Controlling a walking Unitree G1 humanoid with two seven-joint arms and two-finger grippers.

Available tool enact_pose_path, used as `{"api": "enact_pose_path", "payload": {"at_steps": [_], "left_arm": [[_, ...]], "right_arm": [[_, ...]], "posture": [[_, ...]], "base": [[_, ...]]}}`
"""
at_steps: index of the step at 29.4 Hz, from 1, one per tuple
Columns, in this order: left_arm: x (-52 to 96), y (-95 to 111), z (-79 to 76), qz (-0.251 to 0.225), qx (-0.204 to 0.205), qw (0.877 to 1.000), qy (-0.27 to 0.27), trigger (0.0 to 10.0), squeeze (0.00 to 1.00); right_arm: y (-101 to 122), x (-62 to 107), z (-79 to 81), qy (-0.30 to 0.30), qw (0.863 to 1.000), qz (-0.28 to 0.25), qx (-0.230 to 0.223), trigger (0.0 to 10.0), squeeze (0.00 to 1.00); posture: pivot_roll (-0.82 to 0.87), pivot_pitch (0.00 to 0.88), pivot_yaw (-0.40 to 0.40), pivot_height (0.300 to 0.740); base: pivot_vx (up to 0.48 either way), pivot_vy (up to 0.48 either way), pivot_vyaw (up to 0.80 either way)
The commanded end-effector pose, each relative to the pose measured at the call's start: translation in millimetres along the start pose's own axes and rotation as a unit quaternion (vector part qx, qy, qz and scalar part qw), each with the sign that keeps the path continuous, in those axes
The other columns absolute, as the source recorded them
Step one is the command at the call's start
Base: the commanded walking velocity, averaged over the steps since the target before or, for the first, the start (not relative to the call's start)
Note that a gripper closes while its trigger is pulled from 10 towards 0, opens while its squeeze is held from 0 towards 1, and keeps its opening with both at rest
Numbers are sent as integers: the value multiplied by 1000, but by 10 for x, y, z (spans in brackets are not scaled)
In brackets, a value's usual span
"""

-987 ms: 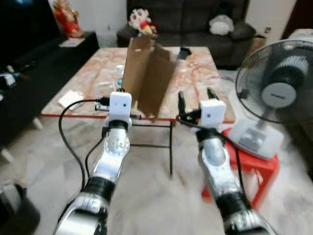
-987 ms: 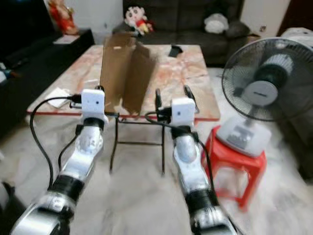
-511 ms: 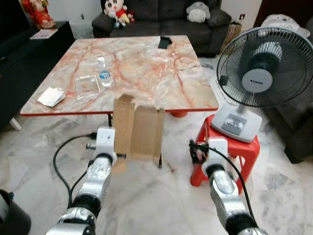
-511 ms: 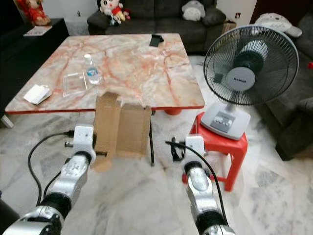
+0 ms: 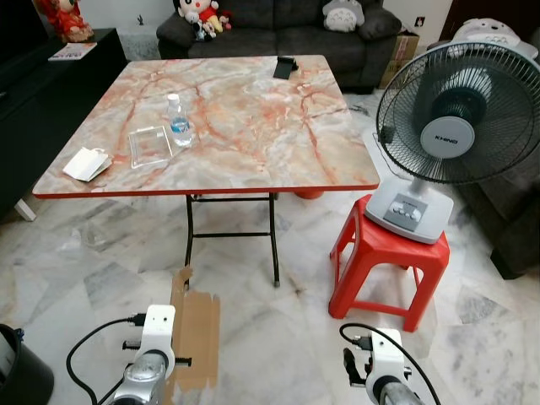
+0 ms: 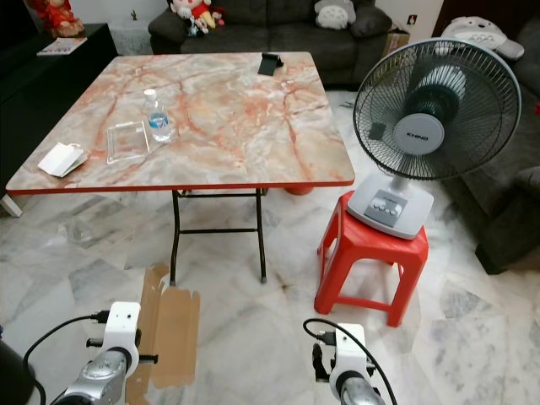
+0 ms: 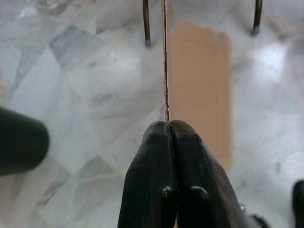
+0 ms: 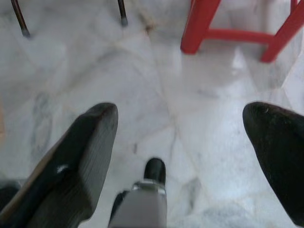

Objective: Picking trash to rubbish bin

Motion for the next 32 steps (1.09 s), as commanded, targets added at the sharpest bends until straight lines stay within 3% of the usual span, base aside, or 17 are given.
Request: {"api": "enact_pose_path", "payload": {"at_steps": [1,8,32], "left_arm": [[35,-170,96,37,-19,999,15,10000,0],[111,-439,131,91,-17,995,23,10000,0],[130,-472,254,100,-29,994,41,10000,0]], "right_arm": [[-156,33,28,3,999,33,2,10000,0],[-207,48,85,9,999,40,32,10000,0],[-221,50,216,22,997,47,51,10000,0]], "posture": [[-92,30,11,740],[-101,32,18,740],[-89,2,54,740]], "base": [[0,0,0],[0,0,556],[0,0,795]]}}
Point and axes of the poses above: a point about 5 cm out from each wrist's last joint towards the gripper, its own x axis pointing back from the gripper into the wrist, its own y axis along the axis of the wrist's last joint, z = x × y, the point moved 1 cm from there along -x, pointing out of the wrist towards the gripper, and after that the axes turned 10 degrees about x, right-handed, at the moved point
